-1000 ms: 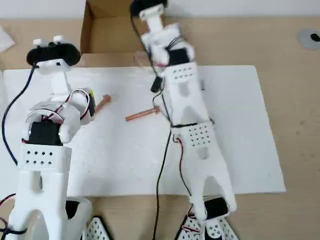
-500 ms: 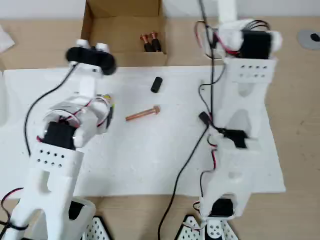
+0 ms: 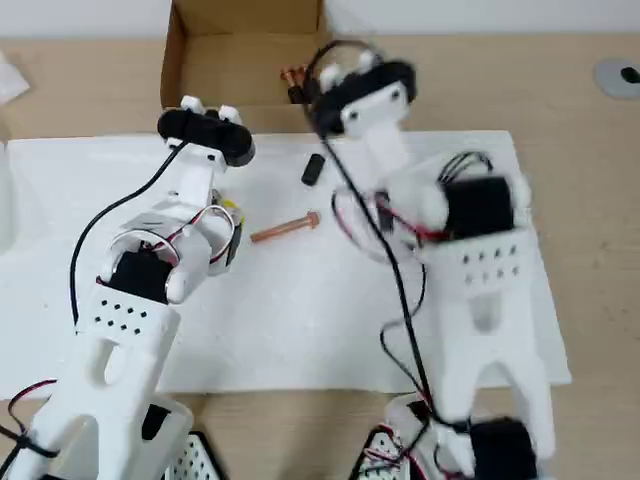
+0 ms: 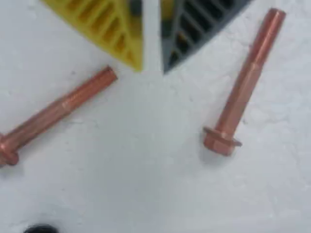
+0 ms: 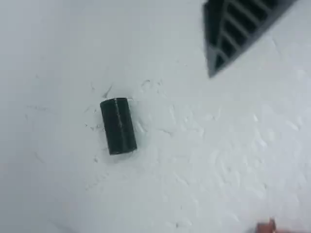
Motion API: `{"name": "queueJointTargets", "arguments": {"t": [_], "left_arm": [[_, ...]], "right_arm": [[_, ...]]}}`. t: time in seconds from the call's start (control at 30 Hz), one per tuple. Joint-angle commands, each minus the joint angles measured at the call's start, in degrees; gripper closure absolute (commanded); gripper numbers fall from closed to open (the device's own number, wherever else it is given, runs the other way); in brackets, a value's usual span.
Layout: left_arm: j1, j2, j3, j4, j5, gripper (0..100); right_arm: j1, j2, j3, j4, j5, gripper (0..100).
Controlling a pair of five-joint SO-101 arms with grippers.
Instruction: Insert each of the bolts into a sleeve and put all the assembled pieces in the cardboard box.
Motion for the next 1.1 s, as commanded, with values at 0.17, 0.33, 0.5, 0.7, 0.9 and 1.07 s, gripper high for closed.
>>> {"name": "queueJointTargets", "arguments": {"t": [0.17, 0.33, 0.5, 0.7, 0.9, 1.07], "left_arm": [[-3.08, -0.13, 0.62, -1.14, -0.35, 97], [-5.10, -0.13, 0.62, -1.05, -0.35, 97], [-4.75, -0.13, 1.67, -1.05, -0.35, 97], [-5.01, -0.13, 2.46, -0.88, -0.18, 97], [-4.92, -0.13, 2.46, -0.88, -0.09, 97], [-5.10, -0.13, 2.46, -0.88, -0.09, 97]], "right_arm": [[11.12, -1.71, 22.20, -14.95, 25.32, 65.9], [16.92, 6.37, 22.20, -20.75, 36.04, 65.9], [17.63, 17.98, 20.18, -25.05, 35.96, 65.9], [20.79, 26.95, 15.16, -24.97, 31.03, 65.9], [19.82, 27.30, 14.64, -25.23, 25.67, 65.9], [17.63, 27.74, 14.90, -25.23, 25.14, 65.9]]}}
